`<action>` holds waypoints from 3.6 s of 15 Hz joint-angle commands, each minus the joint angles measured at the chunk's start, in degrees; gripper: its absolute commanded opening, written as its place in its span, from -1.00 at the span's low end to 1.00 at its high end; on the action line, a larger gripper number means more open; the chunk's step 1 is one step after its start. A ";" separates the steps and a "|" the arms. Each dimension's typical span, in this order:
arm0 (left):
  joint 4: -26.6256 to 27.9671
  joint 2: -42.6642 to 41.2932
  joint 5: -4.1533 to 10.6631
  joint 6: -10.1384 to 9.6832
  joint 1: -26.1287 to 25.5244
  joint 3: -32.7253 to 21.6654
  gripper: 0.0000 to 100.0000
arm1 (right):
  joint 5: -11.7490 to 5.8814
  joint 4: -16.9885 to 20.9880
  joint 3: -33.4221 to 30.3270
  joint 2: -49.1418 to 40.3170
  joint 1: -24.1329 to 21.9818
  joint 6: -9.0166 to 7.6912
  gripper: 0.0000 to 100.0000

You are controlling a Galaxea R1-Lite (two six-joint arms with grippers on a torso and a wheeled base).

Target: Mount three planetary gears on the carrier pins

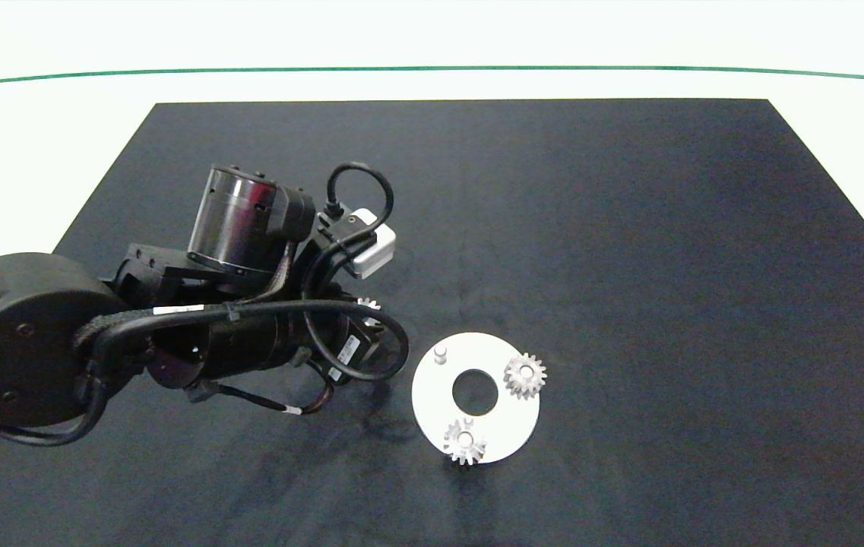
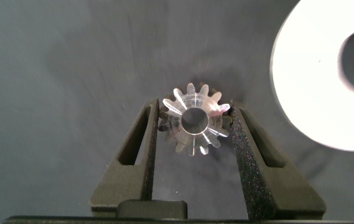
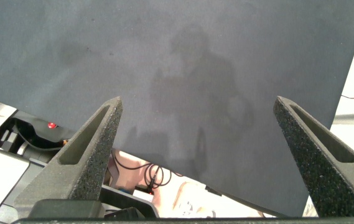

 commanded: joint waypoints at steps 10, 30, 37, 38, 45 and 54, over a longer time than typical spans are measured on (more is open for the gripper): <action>2.30 -1.40 3.01 -2.16 -11.09 -0.95 -0.80 | -0.16 0.21 -0.11 -0.38 0.03 -0.57 1.00; 4.41 5.28 4.15 -1.46 -13.73 -6.75 -0.80 | -0.16 0.48 0.25 -1.26 0.03 -0.57 1.00; 6.79 6.34 4.15 -0.93 -12.59 -9.03 -0.80 | -0.25 0.65 0.25 -1.70 0.03 -0.57 1.00; 6.79 6.60 4.15 -0.93 -12.50 -9.12 -0.80 | -0.25 0.65 0.33 -1.70 0.03 -0.57 1.00; 6.70 8.53 4.24 -0.93 -12.41 -10.26 -0.80 | -0.25 0.65 0.25 -1.96 0.11 -0.57 1.00; 7.05 8.09 4.24 -0.23 -10.74 -10.17 -0.80 | -0.25 0.65 0.42 -2.31 0.11 -0.57 1.00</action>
